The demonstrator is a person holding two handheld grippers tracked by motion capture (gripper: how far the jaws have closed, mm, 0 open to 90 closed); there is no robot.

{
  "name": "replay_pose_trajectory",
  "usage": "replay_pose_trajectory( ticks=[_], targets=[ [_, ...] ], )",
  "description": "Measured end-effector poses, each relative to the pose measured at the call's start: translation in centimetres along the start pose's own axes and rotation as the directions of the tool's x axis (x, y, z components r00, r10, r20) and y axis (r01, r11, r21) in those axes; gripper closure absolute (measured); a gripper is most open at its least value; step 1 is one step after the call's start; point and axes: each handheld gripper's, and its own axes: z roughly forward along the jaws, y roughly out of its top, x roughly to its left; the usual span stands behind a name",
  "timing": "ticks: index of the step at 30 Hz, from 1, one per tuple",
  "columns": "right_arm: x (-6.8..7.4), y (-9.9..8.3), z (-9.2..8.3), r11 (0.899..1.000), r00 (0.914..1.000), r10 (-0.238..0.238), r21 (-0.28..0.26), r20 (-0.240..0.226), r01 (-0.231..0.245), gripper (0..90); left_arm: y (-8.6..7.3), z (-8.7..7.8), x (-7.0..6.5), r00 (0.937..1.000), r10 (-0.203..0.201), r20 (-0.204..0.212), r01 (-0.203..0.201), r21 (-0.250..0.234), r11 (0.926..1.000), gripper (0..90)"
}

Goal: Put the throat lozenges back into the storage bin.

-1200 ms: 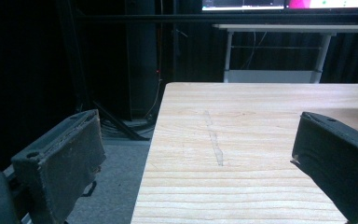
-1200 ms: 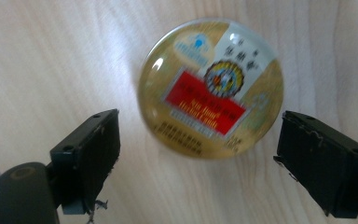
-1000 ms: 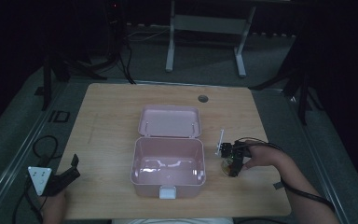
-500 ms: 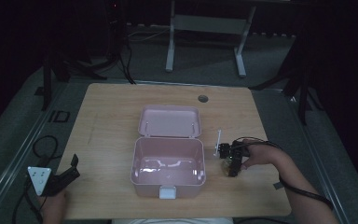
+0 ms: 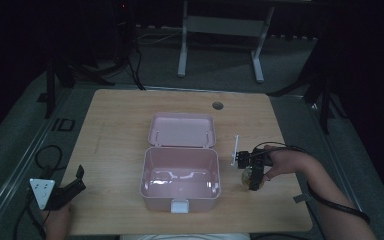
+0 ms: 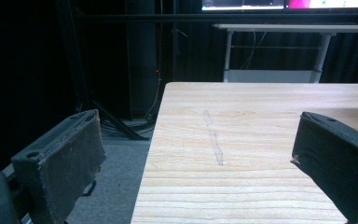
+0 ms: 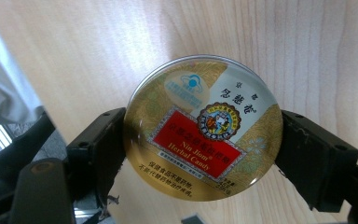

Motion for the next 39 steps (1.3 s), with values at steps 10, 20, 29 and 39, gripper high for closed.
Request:
replay_pose_trajectory(
  ticks=[10, 20, 29, 39],
  targets=[
    [0.5, -0.5, -5.0, 0.999, 0.9996, 0.029, -0.024, 0.006, -0.029, 19.8, 0.0, 0.0, 0.0, 1.0000, -0.001, 0.001, 0.001, 0.001, 1.0000, 2.5],
    [1.1, -1.9, -12.2, 0.993, 0.9953, 0.060, -0.108, 0.076, -0.052, 19.9, 0.0, 0.0, 0.0, 1.0000, 0.000, 0.001, 0.000, 0.001, 1.0000, 2.4],
    [1.2, -1.8, -12.8, 0.992, 0.9954, 0.064, -0.116, 0.071, -0.056, 19.9, 0.0, 0.0, 0.0, 1.0000, 0.000, 0.001, 0.000, 0.002, 1.0000, 2.5],
    [1.6, 0.7, -12.1, 0.995, 0.9978, 0.024, -0.100, 0.061, -0.017, 19.9, 0.0, 0.1, 0.0, 1.0000, 0.001, 0.000, -0.001, 0.002, 1.0000, 2.5]
  ],
)
